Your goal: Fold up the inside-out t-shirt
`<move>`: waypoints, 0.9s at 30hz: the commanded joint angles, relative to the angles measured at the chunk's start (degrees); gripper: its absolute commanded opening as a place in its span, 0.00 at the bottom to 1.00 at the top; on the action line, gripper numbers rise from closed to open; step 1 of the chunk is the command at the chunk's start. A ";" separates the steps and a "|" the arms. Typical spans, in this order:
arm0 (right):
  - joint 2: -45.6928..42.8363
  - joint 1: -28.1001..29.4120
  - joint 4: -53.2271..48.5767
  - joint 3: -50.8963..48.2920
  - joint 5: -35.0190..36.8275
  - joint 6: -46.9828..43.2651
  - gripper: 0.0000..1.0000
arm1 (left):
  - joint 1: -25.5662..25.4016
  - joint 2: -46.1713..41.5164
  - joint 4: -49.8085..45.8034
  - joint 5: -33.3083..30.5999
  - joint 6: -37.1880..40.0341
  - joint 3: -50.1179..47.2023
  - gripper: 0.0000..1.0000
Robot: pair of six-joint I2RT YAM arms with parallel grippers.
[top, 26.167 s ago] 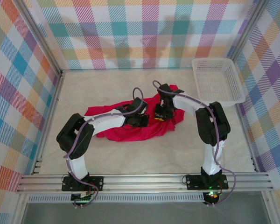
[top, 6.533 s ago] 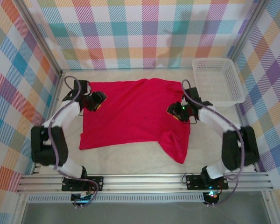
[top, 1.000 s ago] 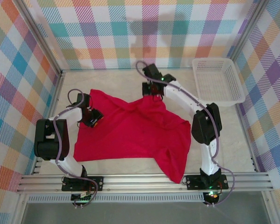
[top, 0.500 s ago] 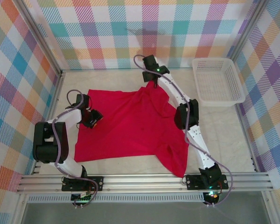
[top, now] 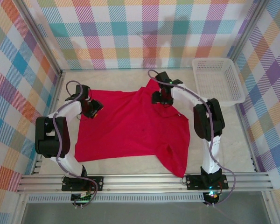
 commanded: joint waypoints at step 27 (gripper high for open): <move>6.21 -6.04 -6.30 14.29 3.29 -1.41 0.00 | 3.85 11.96 -1.63 -3.60 -2.79 7.31 0.47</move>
